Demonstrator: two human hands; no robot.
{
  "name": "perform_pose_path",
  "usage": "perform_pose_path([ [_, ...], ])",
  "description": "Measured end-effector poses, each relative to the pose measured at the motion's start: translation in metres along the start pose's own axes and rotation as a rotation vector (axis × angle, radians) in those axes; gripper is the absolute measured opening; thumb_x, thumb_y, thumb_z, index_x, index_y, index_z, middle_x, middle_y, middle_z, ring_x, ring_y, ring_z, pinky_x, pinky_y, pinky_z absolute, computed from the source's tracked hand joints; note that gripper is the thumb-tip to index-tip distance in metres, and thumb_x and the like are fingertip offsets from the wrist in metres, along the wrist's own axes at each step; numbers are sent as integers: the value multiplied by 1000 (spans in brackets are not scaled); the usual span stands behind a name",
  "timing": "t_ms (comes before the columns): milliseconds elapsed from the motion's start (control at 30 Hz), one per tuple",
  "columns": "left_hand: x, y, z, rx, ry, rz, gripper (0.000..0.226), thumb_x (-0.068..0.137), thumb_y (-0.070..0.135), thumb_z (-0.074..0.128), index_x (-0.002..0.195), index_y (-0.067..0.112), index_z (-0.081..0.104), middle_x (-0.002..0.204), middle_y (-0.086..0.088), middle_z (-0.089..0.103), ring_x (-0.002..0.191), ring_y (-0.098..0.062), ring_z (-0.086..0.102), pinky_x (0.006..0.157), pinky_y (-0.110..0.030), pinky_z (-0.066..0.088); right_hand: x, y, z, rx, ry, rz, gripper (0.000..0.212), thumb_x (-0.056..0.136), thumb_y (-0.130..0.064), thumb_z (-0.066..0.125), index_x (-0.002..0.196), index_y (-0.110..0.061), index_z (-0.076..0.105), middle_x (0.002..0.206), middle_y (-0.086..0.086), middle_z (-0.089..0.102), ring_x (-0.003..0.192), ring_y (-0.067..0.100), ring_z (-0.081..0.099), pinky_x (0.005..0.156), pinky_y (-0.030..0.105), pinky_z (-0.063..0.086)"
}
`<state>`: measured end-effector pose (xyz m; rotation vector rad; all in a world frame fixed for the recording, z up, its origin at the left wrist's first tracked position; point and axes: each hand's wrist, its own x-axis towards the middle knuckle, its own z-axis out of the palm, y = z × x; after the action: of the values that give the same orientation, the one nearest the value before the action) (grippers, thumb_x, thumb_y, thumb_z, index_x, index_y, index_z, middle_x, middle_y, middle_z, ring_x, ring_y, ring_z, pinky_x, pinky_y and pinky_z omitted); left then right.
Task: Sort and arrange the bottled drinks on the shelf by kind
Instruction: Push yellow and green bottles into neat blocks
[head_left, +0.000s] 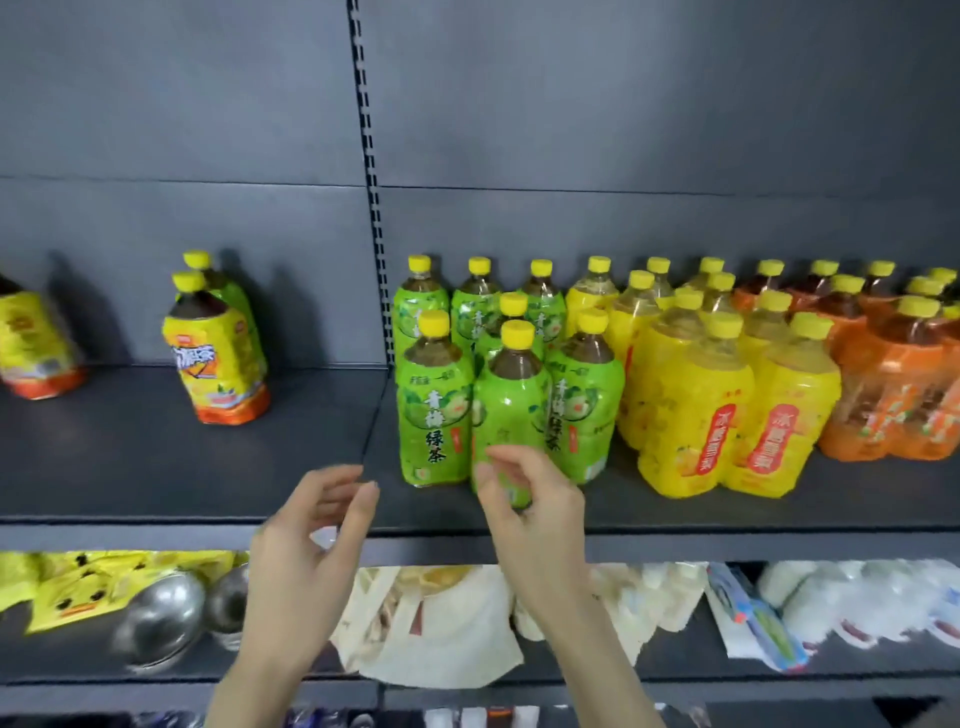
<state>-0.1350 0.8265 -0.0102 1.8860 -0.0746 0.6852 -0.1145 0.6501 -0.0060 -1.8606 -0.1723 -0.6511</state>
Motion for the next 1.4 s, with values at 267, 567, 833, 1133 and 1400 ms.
perform_pose_path([
  [267,36,-53,-107,2,60,-42,8,86,26,64,90,32,62,82,14,70,82,6,62,68,-2,43,-10,-43,125,53,-60,26,11,90,-16,66,100,-14,69,95,-2,69,94,9,63,86,30,51],
  [567,123,-122,-150,-37,102,-35,16,88,21,65,89,37,63,85,21,69,82,3,65,70,-4,45,43,-45,232,53,-73,-32,12,88,-16,67,99,-17,70,93,-7,69,93,4,64,81,17,50],
  [833,213,-194,-158,-59,84,-73,14,87,25,66,90,38,61,88,24,69,83,3,65,70,-5,46,102,-26,326,84,-107,55,14,89,-20,66,103,-18,68,97,-8,67,95,2,62,84,19,50],
  [1133,279,-244,-140,-351,-140,-187,45,85,46,54,125,25,55,112,20,66,105,6,60,77,-6,46,137,0,392,291,-246,242,86,71,-74,60,143,-35,35,130,-25,53,120,-2,52,94,19,48],
  [1400,296,-271,-171,-395,-237,-136,29,90,38,50,116,30,59,108,20,68,103,2,63,75,-8,49,128,-11,441,446,-177,219,46,77,-58,62,121,-57,47,119,-24,62,112,4,61,81,23,55],
])
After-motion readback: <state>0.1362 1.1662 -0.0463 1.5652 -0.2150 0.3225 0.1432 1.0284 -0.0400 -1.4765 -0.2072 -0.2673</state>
